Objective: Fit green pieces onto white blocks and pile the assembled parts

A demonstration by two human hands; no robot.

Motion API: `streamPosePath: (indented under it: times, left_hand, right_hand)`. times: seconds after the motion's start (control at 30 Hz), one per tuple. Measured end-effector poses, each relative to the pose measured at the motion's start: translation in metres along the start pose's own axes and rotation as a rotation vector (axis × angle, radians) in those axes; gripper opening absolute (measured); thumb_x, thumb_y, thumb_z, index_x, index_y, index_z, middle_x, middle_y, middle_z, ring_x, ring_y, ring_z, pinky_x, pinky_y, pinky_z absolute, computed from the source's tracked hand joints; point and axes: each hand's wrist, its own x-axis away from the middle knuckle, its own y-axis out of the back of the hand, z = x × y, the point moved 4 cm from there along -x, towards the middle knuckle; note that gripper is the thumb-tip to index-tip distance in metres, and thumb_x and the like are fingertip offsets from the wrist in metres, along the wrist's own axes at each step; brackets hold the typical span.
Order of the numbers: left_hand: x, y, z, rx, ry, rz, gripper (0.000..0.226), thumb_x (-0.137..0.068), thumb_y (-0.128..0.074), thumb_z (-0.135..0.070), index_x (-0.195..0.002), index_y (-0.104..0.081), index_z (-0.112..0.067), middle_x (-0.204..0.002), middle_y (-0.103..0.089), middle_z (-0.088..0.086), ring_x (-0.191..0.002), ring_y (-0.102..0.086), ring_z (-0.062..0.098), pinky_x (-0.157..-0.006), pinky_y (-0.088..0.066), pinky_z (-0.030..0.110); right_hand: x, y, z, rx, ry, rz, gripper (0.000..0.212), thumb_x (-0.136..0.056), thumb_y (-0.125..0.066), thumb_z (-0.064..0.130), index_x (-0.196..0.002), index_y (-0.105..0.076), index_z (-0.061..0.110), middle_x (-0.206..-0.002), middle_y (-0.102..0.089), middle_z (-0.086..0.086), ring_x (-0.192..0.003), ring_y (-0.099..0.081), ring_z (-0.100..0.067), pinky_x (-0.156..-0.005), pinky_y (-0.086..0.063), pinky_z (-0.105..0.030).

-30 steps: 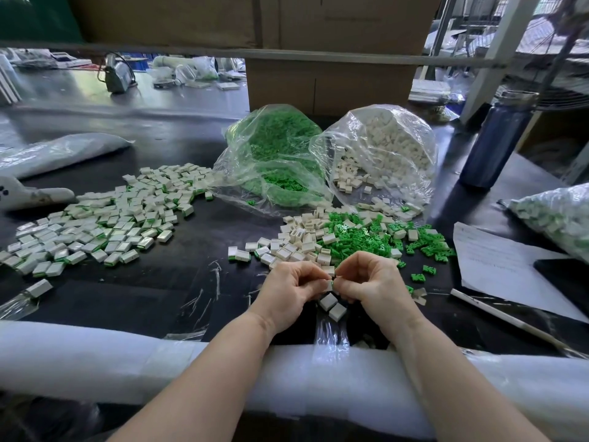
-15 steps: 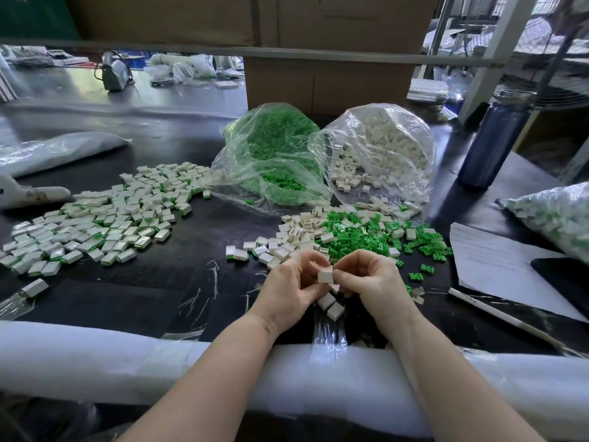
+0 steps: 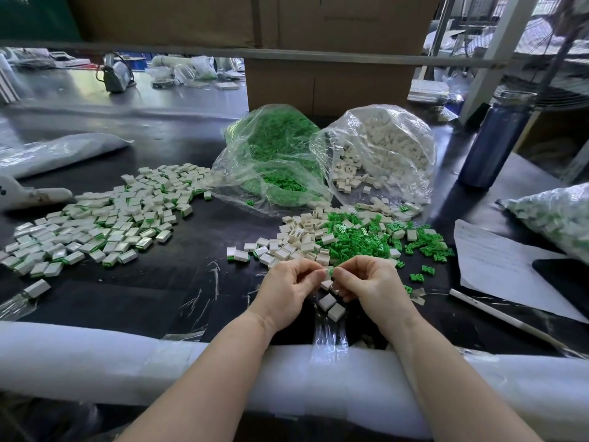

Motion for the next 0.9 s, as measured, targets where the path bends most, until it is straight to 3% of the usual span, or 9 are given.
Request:
streamPosePath:
  times: [0.13, 0.27, 0.53, 0.67, 0.8, 0.9]
  left_hand:
    - [0.0012, 0.0000, 0.0001, -0.053, -0.012, 0.008, 0.009, -0.087, -0.063, -0.013, -0.090, -0.071, -0.010, -0.078, -0.063, -0.007, -0.072, -0.056, 0.003, -0.078, -0.047, 0.020]
    - [0.0017, -0.0005, -0.0009, -0.151, -0.056, 0.027, 0.011, -0.087, -0.063, -0.015, -0.091, -0.072, -0.012, -0.077, -0.061, -0.015, -0.074, -0.055, -0.003, -0.073, -0.042, 0.008]
    - [0.0026, -0.0015, -0.0043, -0.056, -0.047, -0.028, 0.012, -0.086, -0.065, -0.016, -0.096, -0.071, -0.016, -0.088, -0.070, 0.000, -0.083, -0.063, 0.009, -0.078, -0.048, 0.015]
    - [0.0045, -0.0017, -0.0053, 0.014, -0.015, -0.038, 0.011, -0.084, -0.067, -0.016, -0.087, -0.069, -0.026, -0.081, -0.070, 0.006, -0.074, -0.062, 0.012, -0.074, -0.051, 0.023]
    - [0.0048, -0.0013, -0.0067, 0.034, 0.001, -0.027, 0.015, -0.083, -0.065, -0.009, -0.081, -0.068, -0.023, -0.071, -0.063, -0.002, -0.067, -0.056, 0.009, -0.069, -0.048, 0.022]
    - [0.0050, -0.0004, -0.0081, 0.041, 0.005, -0.022, 0.021, -0.083, -0.060, -0.002, -0.078, -0.065, -0.021, -0.070, -0.059, 0.003, -0.065, -0.051, 0.012, -0.065, -0.044, 0.023]
  right_hand:
    - [0.0007, -0.0011, 0.0016, 0.051, -0.003, 0.038, 0.013, -0.085, -0.065, 0.005, -0.072, -0.063, 0.008, -0.058, -0.062, -0.003, -0.049, -0.055, -0.005, -0.051, -0.048, -0.017]
    - [0.0015, -0.0027, 0.0024, 0.128, 0.003, 0.080, 0.014, -0.084, -0.066, 0.005, -0.071, -0.064, 0.010, -0.059, -0.062, -0.003, -0.051, -0.055, -0.007, -0.054, -0.048, -0.019]
    - [0.0008, 0.0000, 0.0040, -0.055, 0.035, -0.021, 0.012, -0.081, -0.069, 0.004, -0.070, -0.065, 0.008, -0.054, -0.062, 0.002, -0.049, -0.056, -0.005, -0.049, -0.048, -0.017]
    - [0.0012, -0.0001, 0.0047, -0.037, 0.068, -0.003, 0.010, -0.078, -0.072, 0.006, -0.071, -0.065, 0.007, -0.057, -0.062, -0.001, -0.051, -0.055, -0.007, -0.050, -0.048, -0.019]
    - [0.0018, -0.0029, 0.0042, -0.041, 0.074, 0.061, 0.010, -0.078, -0.072, 0.004, -0.071, -0.065, 0.007, -0.059, -0.062, -0.001, -0.052, -0.053, -0.008, -0.051, -0.046, -0.019]
    - [0.0019, -0.0037, 0.0040, -0.095, 0.060, 0.097, 0.010, -0.082, -0.068, 0.005, -0.073, -0.066, 0.009, -0.061, -0.062, -0.001, -0.056, -0.054, -0.009, -0.054, -0.048, -0.021]
